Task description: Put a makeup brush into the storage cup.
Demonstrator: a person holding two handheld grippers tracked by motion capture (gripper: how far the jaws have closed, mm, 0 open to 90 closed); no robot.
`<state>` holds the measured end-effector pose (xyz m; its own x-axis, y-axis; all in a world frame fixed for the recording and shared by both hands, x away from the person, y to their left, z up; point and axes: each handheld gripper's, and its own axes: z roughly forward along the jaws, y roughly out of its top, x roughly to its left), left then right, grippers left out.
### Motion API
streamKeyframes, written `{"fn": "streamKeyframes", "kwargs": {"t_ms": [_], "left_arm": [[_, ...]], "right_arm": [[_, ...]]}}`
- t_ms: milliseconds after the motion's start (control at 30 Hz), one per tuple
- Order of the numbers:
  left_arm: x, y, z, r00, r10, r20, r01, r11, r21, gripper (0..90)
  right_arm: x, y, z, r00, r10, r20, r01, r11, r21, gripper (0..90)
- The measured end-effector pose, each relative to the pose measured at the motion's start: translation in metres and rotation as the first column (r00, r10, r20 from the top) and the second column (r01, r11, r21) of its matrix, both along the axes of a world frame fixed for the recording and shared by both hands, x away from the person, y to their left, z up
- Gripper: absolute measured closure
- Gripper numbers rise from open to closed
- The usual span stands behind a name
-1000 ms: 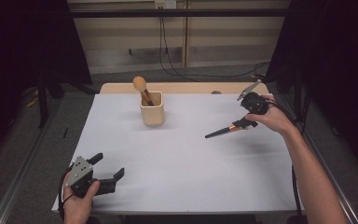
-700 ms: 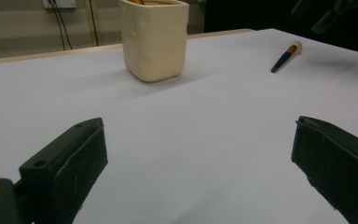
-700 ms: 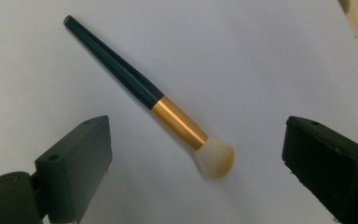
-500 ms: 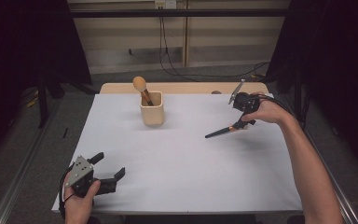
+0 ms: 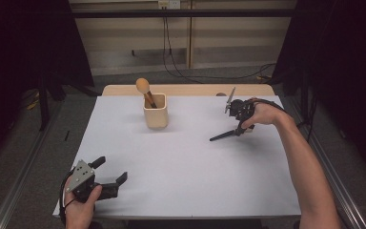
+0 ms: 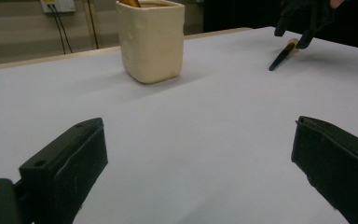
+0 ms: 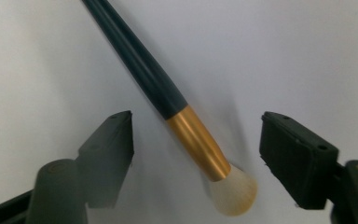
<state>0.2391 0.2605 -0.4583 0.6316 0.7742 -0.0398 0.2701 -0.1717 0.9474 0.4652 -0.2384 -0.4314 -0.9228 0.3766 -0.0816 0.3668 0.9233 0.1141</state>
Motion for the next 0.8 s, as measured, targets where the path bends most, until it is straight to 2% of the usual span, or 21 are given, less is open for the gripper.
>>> {"fn": "streamKeyframes", "kwargs": {"t_ms": [67, 167, 233, 267, 367, 433, 533, 633, 800], "left_arm": [[0.000, 0.000, 0.000, 1.0000, -0.004, 0.001, 0.004, 1.0000, 0.009, 3.3], [0.000, -0.001, 0.000, 1.0000, -0.006, 0.003, 0.006, 0.9999, 0.014, 3.3], [0.000, -0.001, 0.000, 1.0000, -0.004, 0.003, 0.004, 0.9998, 0.018, 3.3], [0.000, -0.001, 0.000, 1.0000, -0.002, 0.001, 0.002, 0.9999, 0.016, 3.3], [0.001, -0.001, 0.000, 1.0000, -0.002, 0.005, 0.002, 0.9999, 0.017, 3.3], [0.000, 0.000, 0.000, 1.0000, -0.002, 0.007, 0.001, 0.9998, 0.020, 3.3], [0.000, 0.000, 0.000, 1.0000, 0.000, 0.004, 0.000, 0.9998, 0.021, 3.3], [0.000, 0.000, 0.000, 1.0000, -0.003, 0.005, 0.003, 0.9998, 0.019, 3.3], [0.000, -0.001, 0.000, 1.0000, -0.004, 0.008, 0.004, 0.9997, 0.025, 3.3]], "right_arm": [[0.002, -0.003, -0.003, 1.0000, 0.001, -0.007, -0.001, 0.9999, -0.011, 33.5], [0.005, -0.006, -0.006, 0.9999, 0.006, -0.015, -0.007, 0.9996, -0.027, 38.8], [0.005, -0.007, -0.010, 0.9988, -0.003, -0.050, 0.002, 0.9994, -0.036, 41.2], [0.005, -0.006, -0.012, 0.9991, 0.009, -0.041, -0.011, 0.9987, -0.051, 42.0], [0.004, -0.005, -0.017, 0.9975, 0.015, -0.069, -0.019, 0.9976, -0.067, 46.6], [0.005, -0.006, -0.019, 0.9976, 0.018, -0.067, -0.023, 0.9967, -0.078, 49.0], [0.006, -0.006, -0.020, 0.9966, 0.018, -0.081, -0.024, 0.9974, -0.067, 51.2], [0.008, -0.009, -0.020, 0.9936, 0.006, -0.112, -0.011, 0.9991, -0.041, 57.9], [0.009, -0.012, -0.020, 0.9922, 0.007, -0.124, -0.010, 0.9997, -0.021, 59.7]]}}
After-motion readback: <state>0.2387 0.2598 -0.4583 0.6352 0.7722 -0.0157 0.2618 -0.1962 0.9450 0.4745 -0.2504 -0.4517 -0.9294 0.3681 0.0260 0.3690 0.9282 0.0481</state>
